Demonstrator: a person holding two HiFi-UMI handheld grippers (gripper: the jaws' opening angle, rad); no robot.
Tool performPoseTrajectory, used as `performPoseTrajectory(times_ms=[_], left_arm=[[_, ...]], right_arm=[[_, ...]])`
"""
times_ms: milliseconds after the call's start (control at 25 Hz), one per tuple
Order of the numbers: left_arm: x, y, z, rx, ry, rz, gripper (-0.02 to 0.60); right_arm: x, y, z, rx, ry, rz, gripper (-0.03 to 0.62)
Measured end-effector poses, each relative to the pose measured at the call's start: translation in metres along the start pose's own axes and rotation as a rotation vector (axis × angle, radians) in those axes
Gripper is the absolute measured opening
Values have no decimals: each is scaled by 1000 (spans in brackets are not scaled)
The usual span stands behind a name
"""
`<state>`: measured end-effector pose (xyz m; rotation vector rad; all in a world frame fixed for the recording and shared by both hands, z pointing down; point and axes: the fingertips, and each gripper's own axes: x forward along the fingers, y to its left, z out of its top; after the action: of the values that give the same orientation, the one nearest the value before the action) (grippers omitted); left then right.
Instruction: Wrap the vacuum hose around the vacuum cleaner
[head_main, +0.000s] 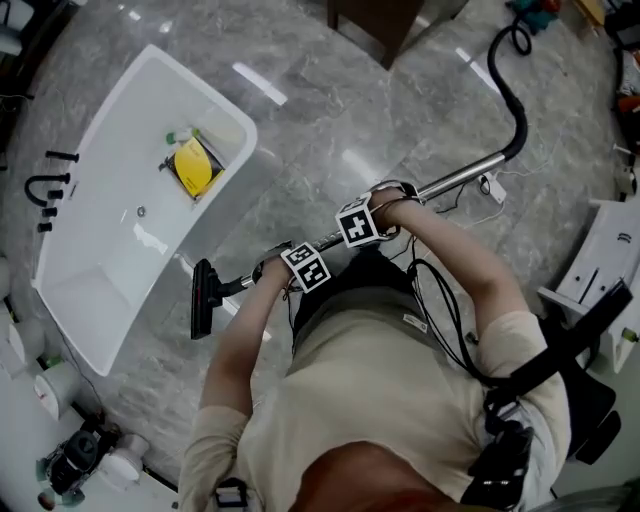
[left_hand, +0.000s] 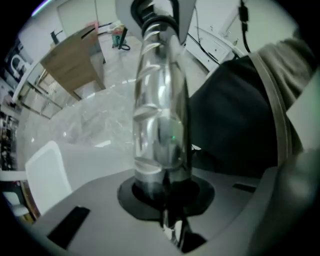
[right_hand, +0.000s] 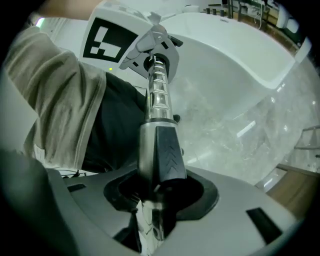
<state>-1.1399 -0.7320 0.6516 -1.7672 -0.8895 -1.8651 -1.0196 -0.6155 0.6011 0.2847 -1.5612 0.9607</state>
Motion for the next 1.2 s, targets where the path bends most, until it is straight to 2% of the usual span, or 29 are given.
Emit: performPoseTrajectory(times_ms=[120,240,360,440,600,760,920,1040,1200], left_arm=[[-17,-3,13,32,12,52,43],[-33,2,19,35,-1,100,43],[-42,2,15,-2,34,135,43],[-44,-8,31,-20,58,131,43],[-47,-7,61,-39,53,155,43],[-52,15,80,-64,24,207,43],[-49,40,99,-34,-5,243,41],[-47,58,104,-27,-30,254,41],[-36,86,127,-15,-109,268,43]], right_arm=[[-4,8,-13,9,-44,0,155],[-1,12,-20,17,-57,34,155],[6,9,-19,-45,-30,45,155],[10,13,-38,-85,15,38,155],[12,8,-70,-117,61,3,152],[-13,-15,-90,-108,64,-87,152],[-17,-34,-106,-66,72,-134,152],[-23,-45,-109,-44,81,-132,152],[-26,-66,-129,8,119,-111,152]])
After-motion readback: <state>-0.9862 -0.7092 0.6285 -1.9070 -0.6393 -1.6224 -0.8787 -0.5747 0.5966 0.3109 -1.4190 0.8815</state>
